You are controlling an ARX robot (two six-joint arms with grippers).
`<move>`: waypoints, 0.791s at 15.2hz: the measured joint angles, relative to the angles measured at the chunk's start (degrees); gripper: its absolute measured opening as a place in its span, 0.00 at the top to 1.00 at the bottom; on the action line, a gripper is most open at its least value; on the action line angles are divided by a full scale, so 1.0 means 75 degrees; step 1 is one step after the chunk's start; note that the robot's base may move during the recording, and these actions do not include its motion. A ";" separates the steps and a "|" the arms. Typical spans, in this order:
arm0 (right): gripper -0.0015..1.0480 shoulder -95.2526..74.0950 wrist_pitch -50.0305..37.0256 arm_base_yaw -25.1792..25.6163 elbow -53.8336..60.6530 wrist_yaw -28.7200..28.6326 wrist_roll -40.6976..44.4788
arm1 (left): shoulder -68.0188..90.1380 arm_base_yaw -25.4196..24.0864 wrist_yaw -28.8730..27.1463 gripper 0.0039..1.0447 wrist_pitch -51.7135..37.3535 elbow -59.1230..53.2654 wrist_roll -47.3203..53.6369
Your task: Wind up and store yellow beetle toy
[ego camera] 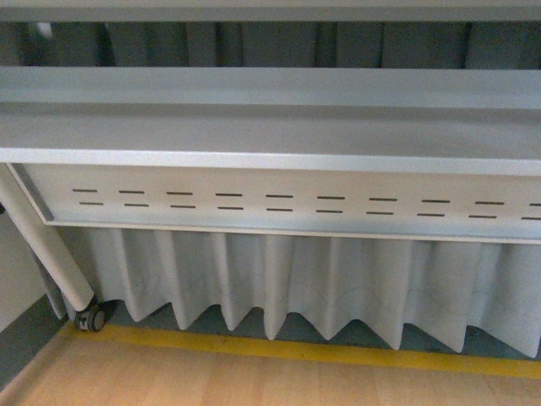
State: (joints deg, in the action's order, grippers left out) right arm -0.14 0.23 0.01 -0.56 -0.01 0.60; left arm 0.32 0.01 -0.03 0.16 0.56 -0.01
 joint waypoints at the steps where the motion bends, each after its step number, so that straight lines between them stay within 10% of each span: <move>1: 0.06 0.0000 0.0000 0.0000 0.0000 0.0000 0.0003 | 0.0003 0.0000 0.0000 0.06 -0.0003 0.0000 0.0000; 12: 0.06 0.0000 0.0003 0.0000 0.0000 0.0000 0.0003 | 0.0000 0.0000 0.0000 0.06 0.0000 0.0000 0.0000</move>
State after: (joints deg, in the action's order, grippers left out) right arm -0.14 0.25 0.01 -0.56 -0.01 0.62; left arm 0.32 0.01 -0.03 0.16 0.56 -0.01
